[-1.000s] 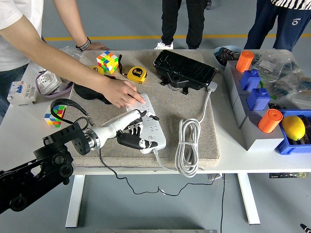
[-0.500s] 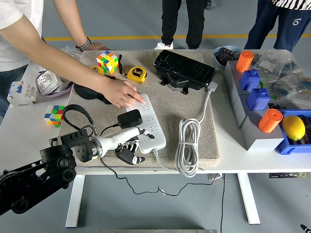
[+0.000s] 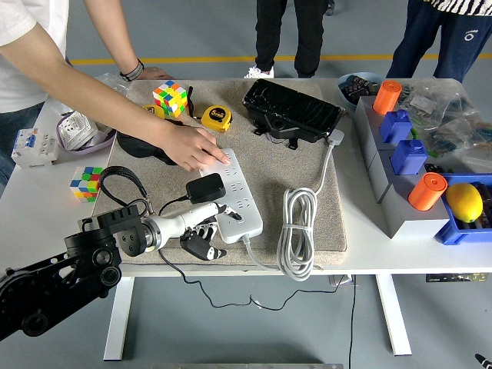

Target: Put the plug near the board,insert it into the board,press the button,pull the plug out

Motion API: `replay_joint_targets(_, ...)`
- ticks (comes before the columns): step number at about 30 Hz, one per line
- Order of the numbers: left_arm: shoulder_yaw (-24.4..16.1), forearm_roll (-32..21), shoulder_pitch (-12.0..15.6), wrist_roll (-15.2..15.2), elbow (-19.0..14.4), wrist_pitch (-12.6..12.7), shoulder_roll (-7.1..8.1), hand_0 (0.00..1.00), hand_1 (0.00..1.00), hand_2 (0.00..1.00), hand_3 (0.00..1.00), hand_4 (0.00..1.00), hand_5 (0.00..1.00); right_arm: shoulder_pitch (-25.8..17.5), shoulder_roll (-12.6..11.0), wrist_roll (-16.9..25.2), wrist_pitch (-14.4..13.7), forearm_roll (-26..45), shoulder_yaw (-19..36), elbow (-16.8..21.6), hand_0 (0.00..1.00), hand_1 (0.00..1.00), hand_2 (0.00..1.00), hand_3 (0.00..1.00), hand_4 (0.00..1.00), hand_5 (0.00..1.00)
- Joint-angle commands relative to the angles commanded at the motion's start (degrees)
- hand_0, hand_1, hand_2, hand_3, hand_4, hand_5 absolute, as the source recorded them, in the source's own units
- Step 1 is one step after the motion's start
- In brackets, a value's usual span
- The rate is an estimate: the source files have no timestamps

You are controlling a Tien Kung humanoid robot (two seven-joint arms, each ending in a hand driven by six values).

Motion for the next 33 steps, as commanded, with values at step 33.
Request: replay_joint_targets(33, 1.1, 0.7, -1.0, 0.7, -0.8, -0.8, 0.46, 0.054, 0.097, 0.136, 0.866, 0.766, 0.002, 0.0, 0.0, 0.1, -0.1, 0.1, 0.2, 0.1, 0.601, 0.612, 0.601, 0.55, 0.953, 0.379)
